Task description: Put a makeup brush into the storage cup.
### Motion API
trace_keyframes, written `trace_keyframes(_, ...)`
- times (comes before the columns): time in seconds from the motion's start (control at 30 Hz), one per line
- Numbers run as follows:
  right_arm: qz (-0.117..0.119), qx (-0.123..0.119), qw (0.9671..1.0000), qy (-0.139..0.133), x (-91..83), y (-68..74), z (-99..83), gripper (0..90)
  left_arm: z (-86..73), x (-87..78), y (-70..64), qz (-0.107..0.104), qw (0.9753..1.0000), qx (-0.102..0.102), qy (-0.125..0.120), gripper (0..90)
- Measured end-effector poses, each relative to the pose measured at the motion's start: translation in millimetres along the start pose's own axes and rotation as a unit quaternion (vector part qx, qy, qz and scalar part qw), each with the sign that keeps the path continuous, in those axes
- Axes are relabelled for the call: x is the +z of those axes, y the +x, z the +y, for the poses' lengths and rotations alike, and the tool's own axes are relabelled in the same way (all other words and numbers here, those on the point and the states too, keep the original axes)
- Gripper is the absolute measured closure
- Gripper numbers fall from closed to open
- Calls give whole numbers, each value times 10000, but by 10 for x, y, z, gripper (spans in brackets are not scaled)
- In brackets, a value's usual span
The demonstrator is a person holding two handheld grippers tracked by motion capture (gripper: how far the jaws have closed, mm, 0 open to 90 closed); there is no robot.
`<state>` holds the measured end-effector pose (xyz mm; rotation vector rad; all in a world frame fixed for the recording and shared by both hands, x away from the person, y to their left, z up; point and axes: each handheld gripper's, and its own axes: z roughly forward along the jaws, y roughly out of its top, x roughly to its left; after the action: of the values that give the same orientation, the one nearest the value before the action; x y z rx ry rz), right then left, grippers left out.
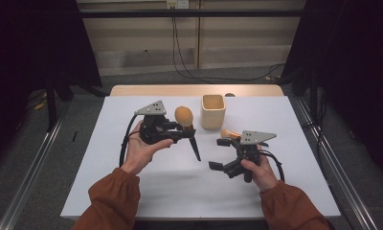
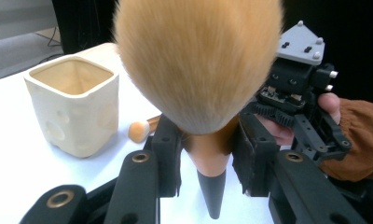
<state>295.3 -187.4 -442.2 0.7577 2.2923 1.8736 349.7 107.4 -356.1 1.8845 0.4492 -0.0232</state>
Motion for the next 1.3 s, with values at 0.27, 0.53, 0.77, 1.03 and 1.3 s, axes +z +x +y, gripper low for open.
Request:
trace_keyframes(0.27, -9, -100, 9999, -36, 30, 35, 41, 24, 10, 100, -21, -40, 9994, 94, 332, 648)
trace_keyframes(0.53, 42, -83, 9999, 95, 95, 38, 76, 52, 16, 184, -33, -112, 9990, 72, 432, 648)
trace_keyframes(0.77, 15, -259, 9996, 88, 198, 78, 174, 84, 5, 231, -39, -124, 9987, 69, 495, 648)
trace_keyframes(1.03, -198, -313, 9992, 177, 332, 88, 268, 104, -5, 267, -49, -149, 9985, 68, 515, 648)
trace_keyframes(1.3, -194, -84, 9997, 132, 337, 41, 248, 533, -22, 302, -55, -137, 9984, 81, 535, 648)
